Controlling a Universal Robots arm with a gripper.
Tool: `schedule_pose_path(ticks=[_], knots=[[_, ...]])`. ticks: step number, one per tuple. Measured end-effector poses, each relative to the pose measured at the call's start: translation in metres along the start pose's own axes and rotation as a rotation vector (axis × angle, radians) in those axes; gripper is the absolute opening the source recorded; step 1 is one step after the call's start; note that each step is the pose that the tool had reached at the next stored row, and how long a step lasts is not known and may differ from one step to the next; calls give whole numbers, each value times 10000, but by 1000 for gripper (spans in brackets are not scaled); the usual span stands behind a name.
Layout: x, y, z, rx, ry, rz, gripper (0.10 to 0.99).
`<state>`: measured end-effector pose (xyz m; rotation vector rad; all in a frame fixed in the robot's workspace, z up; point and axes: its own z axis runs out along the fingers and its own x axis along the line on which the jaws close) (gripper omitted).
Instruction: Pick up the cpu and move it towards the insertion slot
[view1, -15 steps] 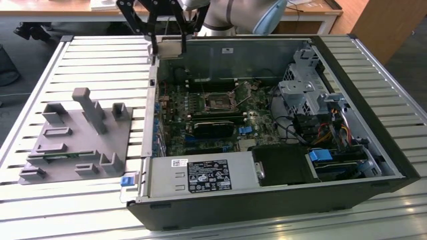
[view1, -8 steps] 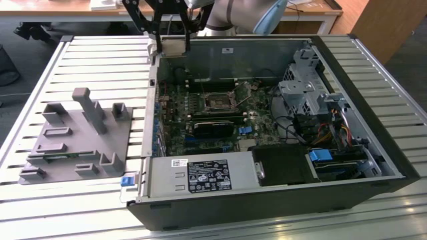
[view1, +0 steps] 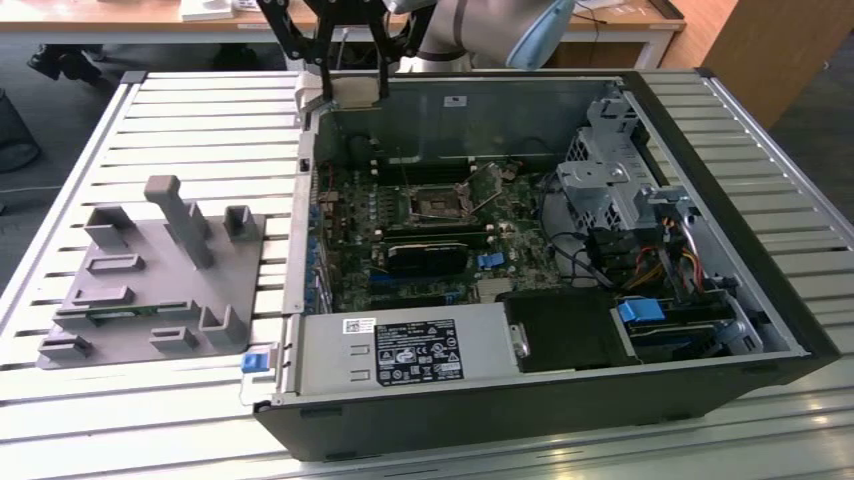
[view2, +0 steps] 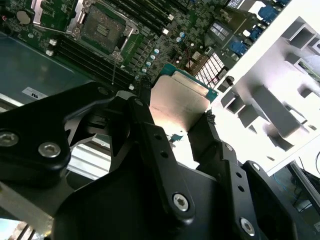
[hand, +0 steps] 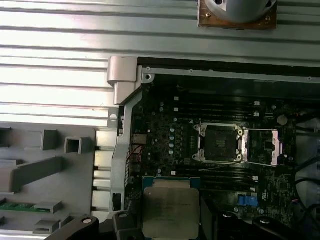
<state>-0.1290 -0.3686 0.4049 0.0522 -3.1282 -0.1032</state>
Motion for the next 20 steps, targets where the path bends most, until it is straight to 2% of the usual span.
schedule_pose_path(ticks=[20], knots=[[-217,163,12,0,3,-39,545]])
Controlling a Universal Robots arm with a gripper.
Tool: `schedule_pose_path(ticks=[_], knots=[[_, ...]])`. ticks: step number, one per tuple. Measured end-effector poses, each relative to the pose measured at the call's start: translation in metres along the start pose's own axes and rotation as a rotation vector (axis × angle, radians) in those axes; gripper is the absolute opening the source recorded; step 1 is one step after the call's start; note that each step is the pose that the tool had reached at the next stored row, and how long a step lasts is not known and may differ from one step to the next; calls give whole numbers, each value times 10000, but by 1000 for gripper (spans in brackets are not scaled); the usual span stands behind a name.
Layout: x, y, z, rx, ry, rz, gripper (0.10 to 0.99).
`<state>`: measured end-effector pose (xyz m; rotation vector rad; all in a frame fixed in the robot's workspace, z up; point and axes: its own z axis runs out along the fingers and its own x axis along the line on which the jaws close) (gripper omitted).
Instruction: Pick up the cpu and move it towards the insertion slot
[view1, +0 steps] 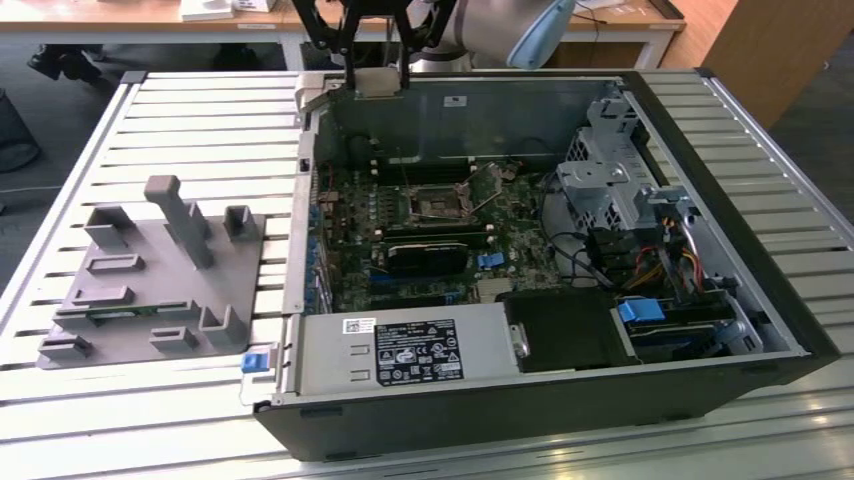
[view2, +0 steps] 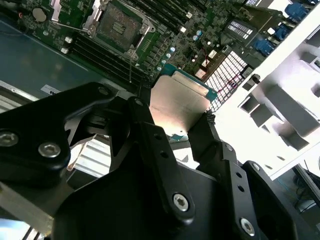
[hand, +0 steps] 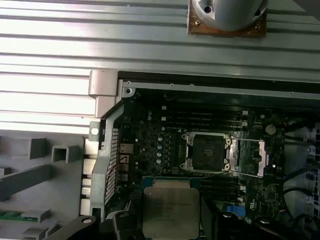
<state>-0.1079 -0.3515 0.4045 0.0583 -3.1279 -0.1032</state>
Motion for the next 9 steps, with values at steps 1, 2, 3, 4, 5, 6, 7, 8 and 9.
schedule_pose_path(ticks=[1,2,3,4,5,6,7,8,9], knots=[[-11,8,1,0,0,-2,545],[-22,15,1,1,1,-4,545],[-46,31,3,1,1,-7,545],[-71,46,5,0,0,-10,545],[-83,56,6,0,0,-12,545],[-94,65,7,0,1,-14,545],[-105,73,8,1,1,-16,545],[-116,82,9,0,1,-18,545],[-141,98,10,1,2,-22,545]])
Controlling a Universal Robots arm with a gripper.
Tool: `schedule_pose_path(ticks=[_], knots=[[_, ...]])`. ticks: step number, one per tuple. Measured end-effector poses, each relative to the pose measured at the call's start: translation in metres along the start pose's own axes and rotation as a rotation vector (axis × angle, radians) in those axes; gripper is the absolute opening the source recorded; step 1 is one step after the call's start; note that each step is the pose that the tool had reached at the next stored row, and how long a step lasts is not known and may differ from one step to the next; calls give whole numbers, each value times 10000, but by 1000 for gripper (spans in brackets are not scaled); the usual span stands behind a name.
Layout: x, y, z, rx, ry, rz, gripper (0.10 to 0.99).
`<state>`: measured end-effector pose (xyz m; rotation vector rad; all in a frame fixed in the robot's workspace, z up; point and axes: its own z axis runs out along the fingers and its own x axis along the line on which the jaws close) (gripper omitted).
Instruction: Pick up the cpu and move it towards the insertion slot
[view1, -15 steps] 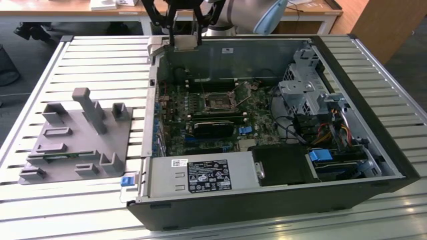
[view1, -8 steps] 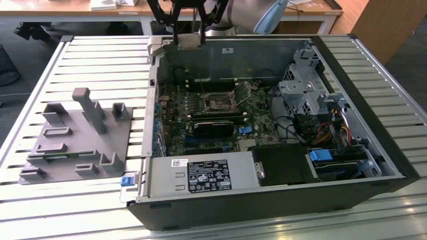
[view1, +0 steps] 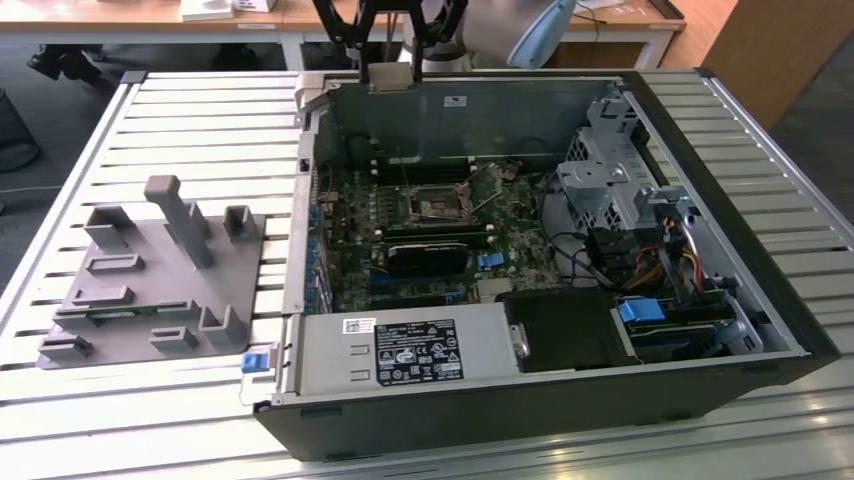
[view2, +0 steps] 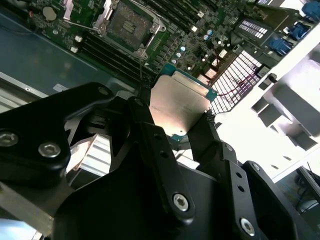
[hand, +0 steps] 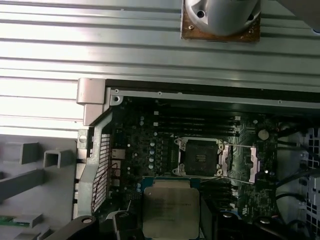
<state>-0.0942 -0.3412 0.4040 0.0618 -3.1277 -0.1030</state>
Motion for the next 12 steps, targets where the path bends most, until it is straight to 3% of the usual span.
schedule_pose_path(ticks=[12], knots=[[-178,64,12,0,1,-16,545]])
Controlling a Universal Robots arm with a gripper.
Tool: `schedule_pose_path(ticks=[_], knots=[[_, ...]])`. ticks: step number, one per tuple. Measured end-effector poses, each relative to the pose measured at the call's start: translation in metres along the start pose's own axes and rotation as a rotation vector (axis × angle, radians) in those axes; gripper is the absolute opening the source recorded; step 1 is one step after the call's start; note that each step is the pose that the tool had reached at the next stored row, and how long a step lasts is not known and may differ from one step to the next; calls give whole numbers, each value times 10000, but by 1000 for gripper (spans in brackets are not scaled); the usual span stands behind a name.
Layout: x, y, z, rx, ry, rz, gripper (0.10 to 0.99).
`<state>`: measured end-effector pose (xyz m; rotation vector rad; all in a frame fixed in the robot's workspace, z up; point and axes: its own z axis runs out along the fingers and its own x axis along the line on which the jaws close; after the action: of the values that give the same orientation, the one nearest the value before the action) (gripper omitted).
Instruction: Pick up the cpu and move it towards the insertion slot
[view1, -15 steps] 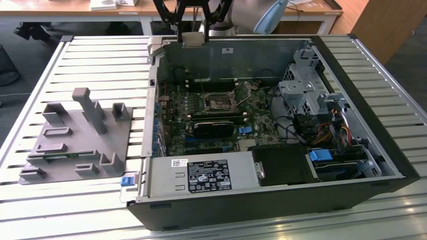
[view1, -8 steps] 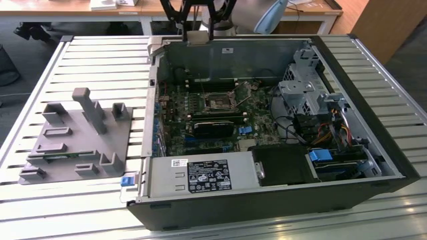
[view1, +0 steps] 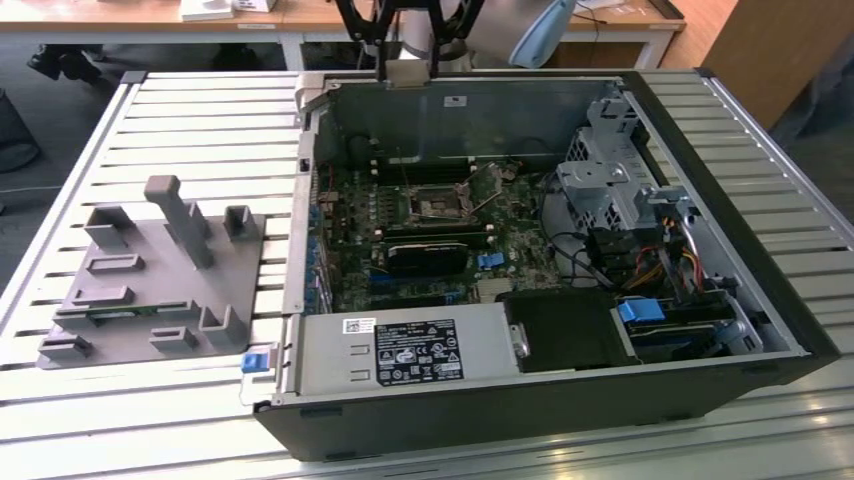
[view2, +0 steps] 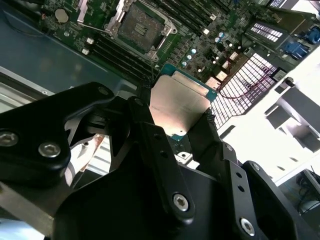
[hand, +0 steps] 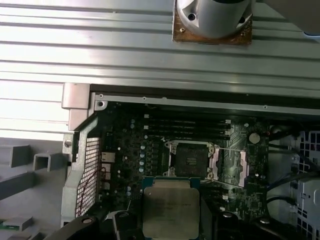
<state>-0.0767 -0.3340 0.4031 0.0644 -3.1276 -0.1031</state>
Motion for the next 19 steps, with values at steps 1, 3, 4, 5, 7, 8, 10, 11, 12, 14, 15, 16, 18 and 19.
schedule_pose_path(ticks=[1,3,4,5,7,8,10,11,12,14,15,16,18,19], knots=[[-16,4,1,0,0,0,545],[-56,10,2,0,0,0,545],[-75,10,2,0,0,-1,545],[-93,10,2,0,-1,-1,545],[-137,12,2,0,0,-1,545],[-160,13,2,0,0,0,545],[-211,14,2,0,0,0,545],[-233,13,1,0,0,-1,545],[-257,12,2,-2,0,0,545],[-304,11,2,-4,0,-1,545],[-327,10,2,-4,0,-1,545],[-350,9,2,-4,0,0,545],[-395,7,2,-4,1,-1,545],[-409,6,2,-5,0,-1,545]])
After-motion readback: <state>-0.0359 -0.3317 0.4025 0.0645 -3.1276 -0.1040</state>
